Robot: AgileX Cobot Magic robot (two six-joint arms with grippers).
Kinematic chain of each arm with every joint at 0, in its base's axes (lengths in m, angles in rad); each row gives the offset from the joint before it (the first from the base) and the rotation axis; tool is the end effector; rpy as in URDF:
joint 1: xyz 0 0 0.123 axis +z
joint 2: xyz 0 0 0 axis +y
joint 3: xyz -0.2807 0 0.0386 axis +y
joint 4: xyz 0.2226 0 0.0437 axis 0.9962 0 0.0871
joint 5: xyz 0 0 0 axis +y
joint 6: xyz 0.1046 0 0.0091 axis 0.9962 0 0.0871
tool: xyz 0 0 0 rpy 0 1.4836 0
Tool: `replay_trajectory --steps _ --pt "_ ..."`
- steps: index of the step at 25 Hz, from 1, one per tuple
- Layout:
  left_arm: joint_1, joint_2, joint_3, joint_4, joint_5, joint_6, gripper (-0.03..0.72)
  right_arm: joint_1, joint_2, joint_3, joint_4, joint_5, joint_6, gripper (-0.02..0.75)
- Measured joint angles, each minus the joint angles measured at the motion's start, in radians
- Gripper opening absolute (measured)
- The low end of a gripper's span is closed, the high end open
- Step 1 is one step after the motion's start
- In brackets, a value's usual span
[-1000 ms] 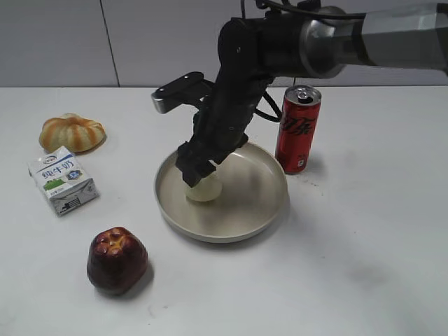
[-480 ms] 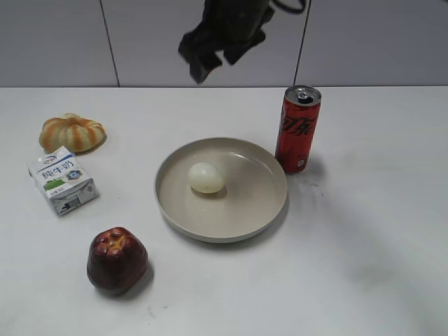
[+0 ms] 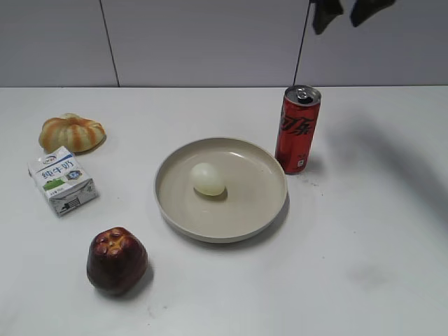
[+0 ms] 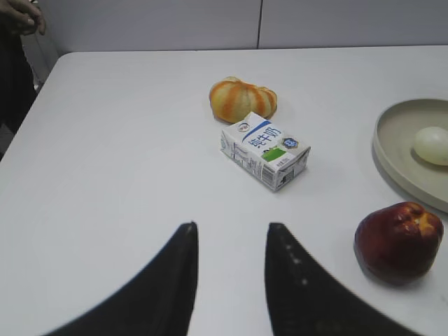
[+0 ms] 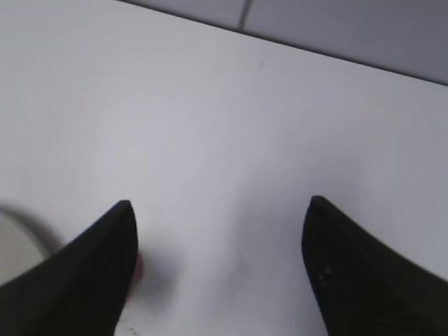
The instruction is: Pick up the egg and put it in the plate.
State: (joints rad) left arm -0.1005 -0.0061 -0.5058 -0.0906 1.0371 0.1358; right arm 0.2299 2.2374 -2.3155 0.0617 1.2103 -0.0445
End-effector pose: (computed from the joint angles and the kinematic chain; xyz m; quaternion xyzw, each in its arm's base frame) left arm -0.0142 -0.0068 0.2628 0.1008 0.8369 -0.0358 0.5368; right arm 0.4612 0.1142 0.2900 -0.1290 0.9565 0.0546 0.2558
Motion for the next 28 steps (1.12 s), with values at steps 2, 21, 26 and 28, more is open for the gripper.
replay_trajectory --steps 2,21,26,28 --pt "0.000 0.000 0.000 0.000 0.000 0.000 0.240 -0.062 -0.008 0.000 0.003 0.001 0.004 0.554" --pt "0.000 0.000 0.000 0.000 0.000 0.000 0.240 -0.249 -0.707 0.786 -0.017 0.000 -0.011 0.554" --pt "0.000 0.000 0.000 0.000 0.000 0.000 0.240 -0.249 -1.019 1.110 -0.017 -0.031 -0.012 0.554" --pt "0.000 0.000 0.000 0.000 0.000 0.000 0.240 -0.249 -1.120 1.216 -0.017 -0.053 -0.012 0.554"
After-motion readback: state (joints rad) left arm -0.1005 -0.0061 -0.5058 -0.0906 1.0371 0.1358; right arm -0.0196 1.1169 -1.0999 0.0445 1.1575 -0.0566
